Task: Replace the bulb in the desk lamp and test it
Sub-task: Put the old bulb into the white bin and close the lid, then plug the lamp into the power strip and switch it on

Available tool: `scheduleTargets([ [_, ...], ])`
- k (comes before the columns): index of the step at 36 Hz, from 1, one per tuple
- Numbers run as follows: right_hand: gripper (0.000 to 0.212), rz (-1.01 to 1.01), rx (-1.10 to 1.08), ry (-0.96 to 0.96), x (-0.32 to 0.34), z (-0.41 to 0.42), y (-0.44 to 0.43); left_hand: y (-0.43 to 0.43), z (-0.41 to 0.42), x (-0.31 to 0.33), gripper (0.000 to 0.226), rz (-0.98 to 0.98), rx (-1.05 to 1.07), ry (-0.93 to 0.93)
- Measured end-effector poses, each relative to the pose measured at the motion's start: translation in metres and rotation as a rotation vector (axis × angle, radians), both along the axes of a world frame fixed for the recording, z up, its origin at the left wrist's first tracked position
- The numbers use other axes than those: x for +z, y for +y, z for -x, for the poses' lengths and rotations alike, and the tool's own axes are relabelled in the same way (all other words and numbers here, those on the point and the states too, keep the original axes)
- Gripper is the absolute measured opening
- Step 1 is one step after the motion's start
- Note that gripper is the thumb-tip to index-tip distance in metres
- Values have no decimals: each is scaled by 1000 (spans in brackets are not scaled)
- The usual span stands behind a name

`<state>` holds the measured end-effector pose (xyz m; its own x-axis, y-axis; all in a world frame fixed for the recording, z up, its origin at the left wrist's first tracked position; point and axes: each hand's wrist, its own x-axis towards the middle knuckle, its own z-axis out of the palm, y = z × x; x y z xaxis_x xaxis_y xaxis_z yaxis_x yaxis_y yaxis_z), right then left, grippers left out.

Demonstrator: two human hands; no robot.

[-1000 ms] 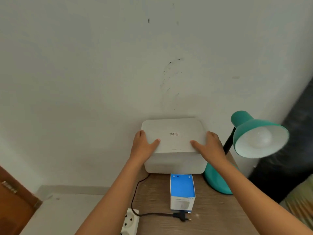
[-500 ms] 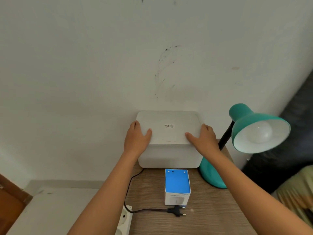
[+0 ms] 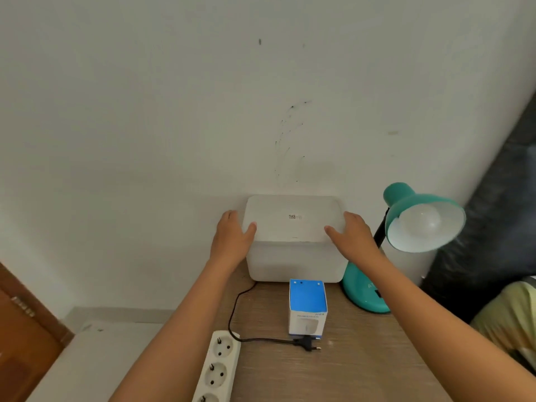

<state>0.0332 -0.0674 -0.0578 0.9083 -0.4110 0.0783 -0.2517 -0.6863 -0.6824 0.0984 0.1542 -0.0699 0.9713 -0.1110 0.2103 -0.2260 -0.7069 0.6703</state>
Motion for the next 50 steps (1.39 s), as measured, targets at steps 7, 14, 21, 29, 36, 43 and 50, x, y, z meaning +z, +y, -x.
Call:
scheduleTargets([
  [7, 57, 3, 161, -170, -1, 71, 61, 36, 80, -14, 55, -6, -3, -36],
  [14, 37, -23, 325, -151, -75, 132, 112, 72, 155, -87, 61, -7, -1, 123],
  [21, 35, 86, 308, 38, -132, 136, 106, 91, 190, -133, 59, -10, 6, 190],
  [29, 34, 243, 303, 97, -153, 122, 105, 92, 197, -151, 73, -87, 64, 175],
  [36, 25, 316, 276, 106, -160, 113, 110, 92, 196, -156, 73, -62, 86, 168],
  [43, 16, 72, 260, -6, -151, 113, 121, 91, 196, -155, 75, -39, 91, 163],
  [50, 7, -427, 161, -242, -116, 98, 156, 91, 198, -153, 72, -46, 101, 149],
])
